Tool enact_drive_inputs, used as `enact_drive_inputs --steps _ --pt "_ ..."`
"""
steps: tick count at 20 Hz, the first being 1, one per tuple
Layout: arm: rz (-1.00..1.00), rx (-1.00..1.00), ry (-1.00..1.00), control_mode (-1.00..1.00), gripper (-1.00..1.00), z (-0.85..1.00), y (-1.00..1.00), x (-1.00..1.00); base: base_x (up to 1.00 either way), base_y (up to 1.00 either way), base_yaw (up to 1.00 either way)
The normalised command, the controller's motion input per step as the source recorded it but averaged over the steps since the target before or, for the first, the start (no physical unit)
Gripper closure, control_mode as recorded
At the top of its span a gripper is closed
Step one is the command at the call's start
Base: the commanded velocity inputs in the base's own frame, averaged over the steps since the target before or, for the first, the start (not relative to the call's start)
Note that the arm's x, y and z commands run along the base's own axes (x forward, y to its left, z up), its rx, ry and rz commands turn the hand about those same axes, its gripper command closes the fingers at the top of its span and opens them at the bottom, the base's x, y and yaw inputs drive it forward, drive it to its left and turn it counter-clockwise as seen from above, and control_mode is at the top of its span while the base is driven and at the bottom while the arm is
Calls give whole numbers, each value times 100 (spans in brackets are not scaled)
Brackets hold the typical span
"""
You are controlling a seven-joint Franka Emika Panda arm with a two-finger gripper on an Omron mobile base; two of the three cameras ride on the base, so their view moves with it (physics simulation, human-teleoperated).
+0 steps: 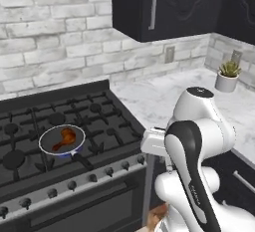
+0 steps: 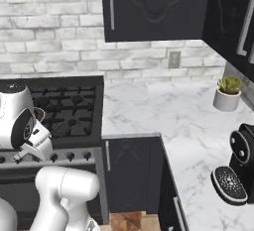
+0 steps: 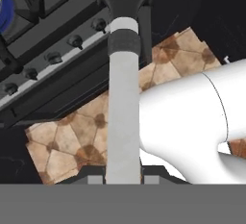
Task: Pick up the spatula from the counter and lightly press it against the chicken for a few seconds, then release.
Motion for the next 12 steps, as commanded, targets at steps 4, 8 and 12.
enact_drive_inputs --steps 4,8,12 --pt "0 0 0 100 100 0 0 0 0 0 32" --pt "0 0 0 100 100 0 0 0 0 0 31" --pt "0 0 0 100 100 0 0 0 3 0 30"
